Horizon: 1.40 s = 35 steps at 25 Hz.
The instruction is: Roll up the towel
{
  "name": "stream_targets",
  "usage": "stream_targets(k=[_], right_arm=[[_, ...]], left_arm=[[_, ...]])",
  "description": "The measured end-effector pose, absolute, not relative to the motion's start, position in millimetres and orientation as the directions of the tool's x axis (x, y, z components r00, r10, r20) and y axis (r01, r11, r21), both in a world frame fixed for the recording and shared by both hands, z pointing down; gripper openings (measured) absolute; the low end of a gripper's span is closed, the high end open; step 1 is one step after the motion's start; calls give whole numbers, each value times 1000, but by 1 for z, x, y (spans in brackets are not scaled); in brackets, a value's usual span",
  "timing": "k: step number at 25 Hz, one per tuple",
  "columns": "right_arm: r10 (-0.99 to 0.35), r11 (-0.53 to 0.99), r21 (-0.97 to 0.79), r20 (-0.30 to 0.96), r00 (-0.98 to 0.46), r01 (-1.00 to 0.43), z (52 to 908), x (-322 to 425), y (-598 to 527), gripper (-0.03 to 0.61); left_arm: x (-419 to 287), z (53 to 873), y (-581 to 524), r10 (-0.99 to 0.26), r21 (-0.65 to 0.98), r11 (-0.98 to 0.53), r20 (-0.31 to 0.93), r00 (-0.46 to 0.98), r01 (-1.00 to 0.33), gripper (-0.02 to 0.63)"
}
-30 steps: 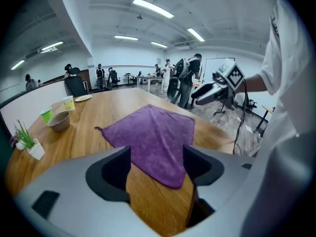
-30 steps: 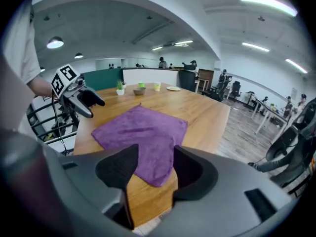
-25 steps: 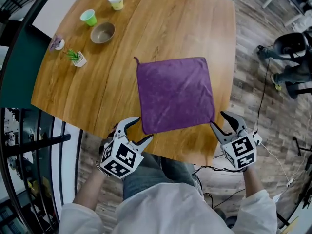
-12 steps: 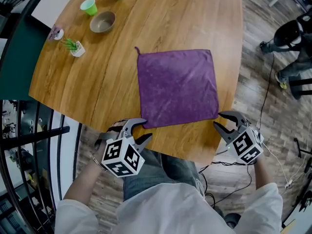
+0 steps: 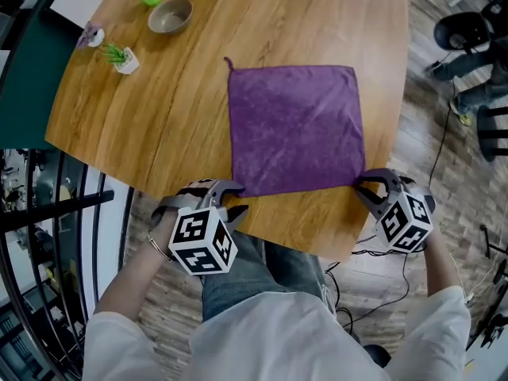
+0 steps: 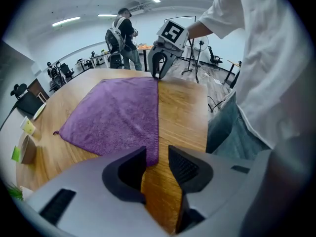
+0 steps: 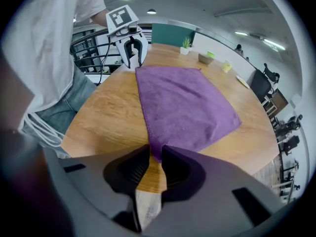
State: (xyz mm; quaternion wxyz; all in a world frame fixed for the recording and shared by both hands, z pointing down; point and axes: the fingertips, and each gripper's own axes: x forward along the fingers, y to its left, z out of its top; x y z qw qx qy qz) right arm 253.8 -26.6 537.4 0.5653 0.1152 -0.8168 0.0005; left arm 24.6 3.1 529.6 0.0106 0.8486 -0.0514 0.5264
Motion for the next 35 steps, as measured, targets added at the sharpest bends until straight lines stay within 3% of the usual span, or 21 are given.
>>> stream_targets(k=[14,17,35], right_arm=[[-87,990,44,942,-325,-137,542,253,-23,43],[-61,992,22,943,-326,-124,539,252,-26,23],[-49,985,-18,923,-383,-169,521,250,-14,15]], left_arm=[[22,538,0,-40,8,-994,902,431,-108,90],[22,538,-5,-36,6,-995,909,415,-100,34],[17,522,1,-29,58,-981,899,437,-184,20]])
